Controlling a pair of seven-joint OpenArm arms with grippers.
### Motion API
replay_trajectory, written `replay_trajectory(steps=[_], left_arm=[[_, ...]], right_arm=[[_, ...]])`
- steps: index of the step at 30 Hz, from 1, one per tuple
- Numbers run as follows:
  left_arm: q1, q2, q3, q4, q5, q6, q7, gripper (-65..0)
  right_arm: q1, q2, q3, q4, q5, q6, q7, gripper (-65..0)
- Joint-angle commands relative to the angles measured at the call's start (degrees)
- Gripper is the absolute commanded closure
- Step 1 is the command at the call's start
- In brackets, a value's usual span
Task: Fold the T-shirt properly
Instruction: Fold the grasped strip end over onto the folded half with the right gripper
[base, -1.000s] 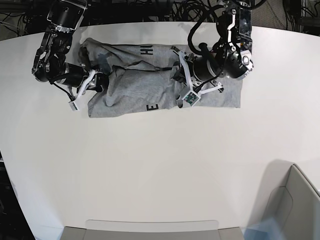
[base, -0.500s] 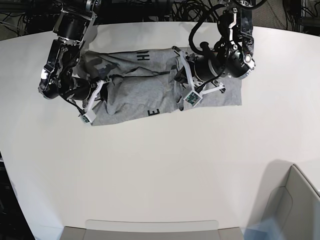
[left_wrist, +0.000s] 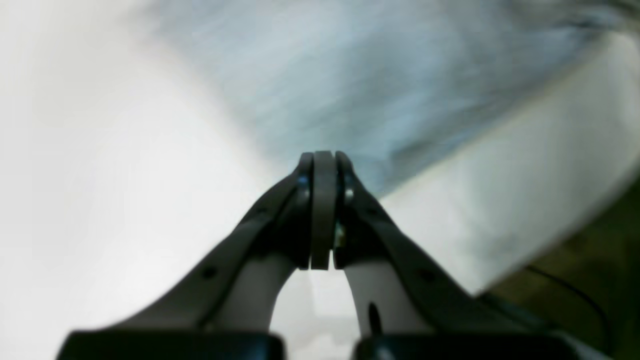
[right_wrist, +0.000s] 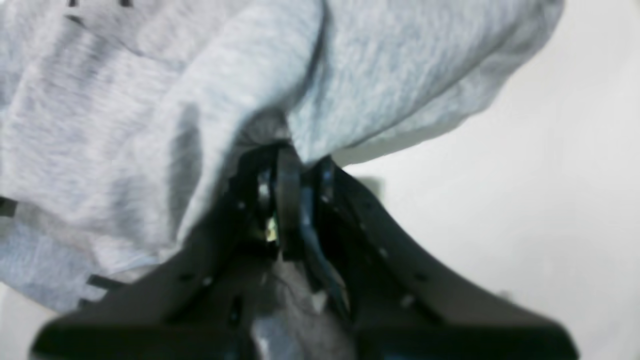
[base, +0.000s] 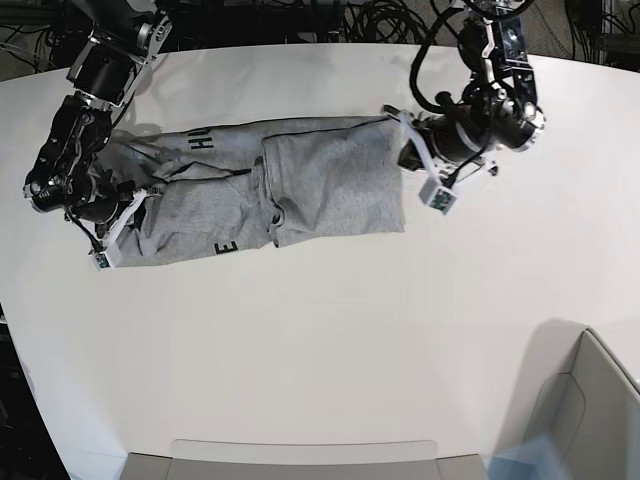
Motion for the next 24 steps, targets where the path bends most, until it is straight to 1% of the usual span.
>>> replay_trajectory(steps=[1,3,5,7,9,11,12,14,18,24], left_arm=[[-0.4,-1.2,-1.3,1.0,-1.1,-0.2,-1.0,0.0],[0.4,-3.4,-2.4,0.4,-1.1,-0.2,-1.0,0.0],[0.7,-5.8,-2.5,-0.4,-0.9,-0.1,-1.0,0.0],[0.9,-7.7,-2.6,-1.9,-0.9,0.1,-1.0,0.0],[1.9,-9.1,-3.8,-3.8,-0.9,0.1,-1.0,0.0],[2.2,-9.2,-6.0,-5.4,-0.9,0.0,-1.0,0.0],[2.3,-9.2,-6.9,-5.6,-0.9,0.0,-1.0,0.0],[2.4,-9.2,-8.2,-5.7,-0.9,-0.1,-1.0,0.0],[2.4,-9.3,-8.4,-5.7,-0.9,-0.1,-1.0,0.0],[3.0,-9.3,-8.3,-5.7,-0.9,-0.1,-1.0,0.0]], right_arm=[[1.1,0.9,-1.4,3.8,1.3,0.5,1.5,0.0],[-0.8,0.3,-4.7,9.6,1.3,-1.0,1.5,0.0],[-2.7,-1.5,-8.3,15.9,1.3,-3.5,1.5,0.0],[-5.2,-2.7,-12.8,21.8,1.2,-6.7,1.5,0.0],[-7.1,-3.6,-18.0,25.8,1.2,-11.4,1.4,0.0],[-8.9,-3.7,-22.7,28.1,1.2,-16.8,1.5,0.0],[-9.3,-3.7,-24.9,28.7,1.3,-19.0,1.6,0.0],[-9.9,-3.7,-29.4,29.7,1.3,-22.9,1.8,0.0],[-10.1,-3.7,-36.6,31.6,1.3,-28.9,1.9,0.0],[-8.4,-3.4,-46.3,32.0,1.2,-41.0,1.9,0.0]])
